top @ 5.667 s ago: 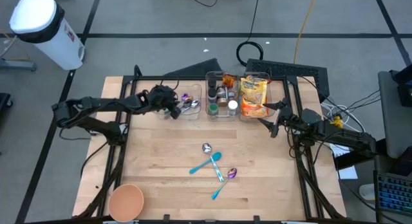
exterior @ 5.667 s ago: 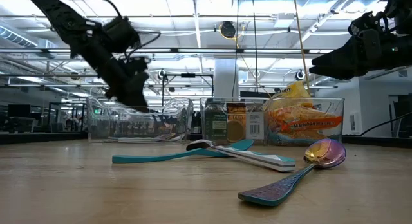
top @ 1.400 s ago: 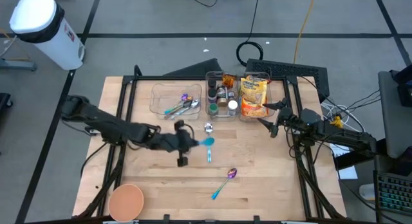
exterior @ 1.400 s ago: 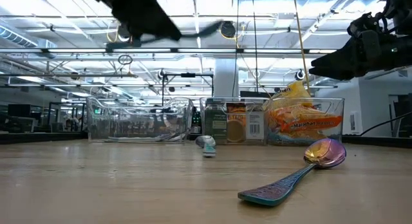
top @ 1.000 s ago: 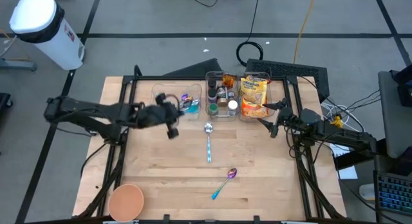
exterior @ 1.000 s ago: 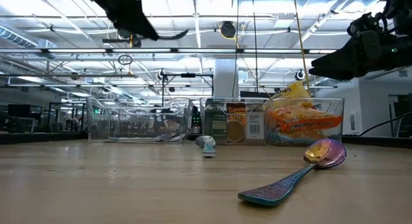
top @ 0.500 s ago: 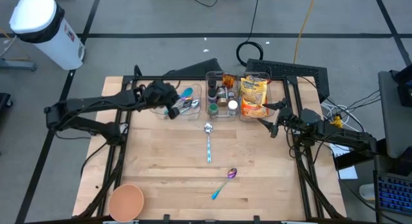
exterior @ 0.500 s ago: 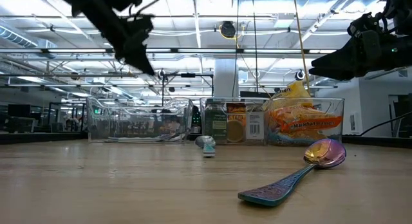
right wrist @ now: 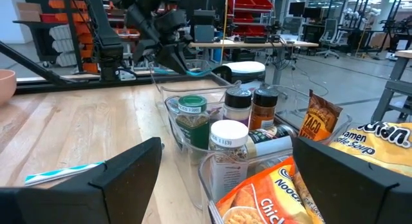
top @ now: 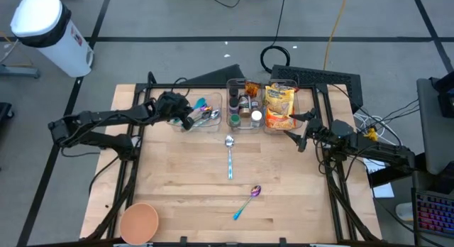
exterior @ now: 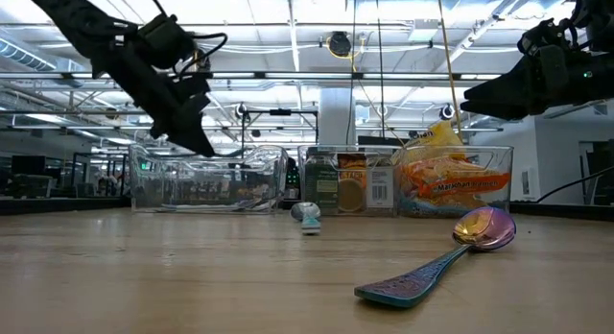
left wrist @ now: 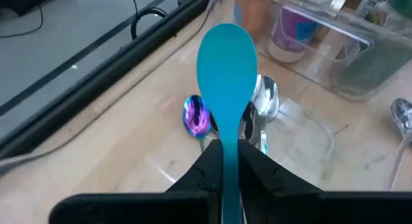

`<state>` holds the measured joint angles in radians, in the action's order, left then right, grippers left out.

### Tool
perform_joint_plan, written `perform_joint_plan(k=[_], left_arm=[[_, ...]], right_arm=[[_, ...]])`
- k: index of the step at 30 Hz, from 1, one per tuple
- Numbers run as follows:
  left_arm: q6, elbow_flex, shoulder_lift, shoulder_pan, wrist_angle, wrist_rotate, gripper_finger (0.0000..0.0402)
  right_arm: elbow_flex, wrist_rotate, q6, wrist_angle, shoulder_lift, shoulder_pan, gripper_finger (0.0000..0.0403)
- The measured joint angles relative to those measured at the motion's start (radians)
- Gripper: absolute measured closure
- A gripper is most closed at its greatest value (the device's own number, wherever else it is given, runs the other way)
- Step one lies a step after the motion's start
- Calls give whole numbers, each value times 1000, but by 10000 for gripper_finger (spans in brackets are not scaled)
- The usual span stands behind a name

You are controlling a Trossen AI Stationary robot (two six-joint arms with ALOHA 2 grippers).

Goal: Pick & Place Food Item
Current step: Put the blue spoon into the left transparent bin

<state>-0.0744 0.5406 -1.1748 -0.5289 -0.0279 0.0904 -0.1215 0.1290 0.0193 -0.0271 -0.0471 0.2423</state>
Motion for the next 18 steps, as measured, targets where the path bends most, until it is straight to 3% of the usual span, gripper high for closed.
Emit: perform_joint_plan(k=[11,18], left_arm=[[1,-41,-3,0,55,22,371],[-20,-41,-93,0,132,24,368]], right_arm=[[0,0,0,0,0,0,55],[0,0,0,0,0,0,55]])
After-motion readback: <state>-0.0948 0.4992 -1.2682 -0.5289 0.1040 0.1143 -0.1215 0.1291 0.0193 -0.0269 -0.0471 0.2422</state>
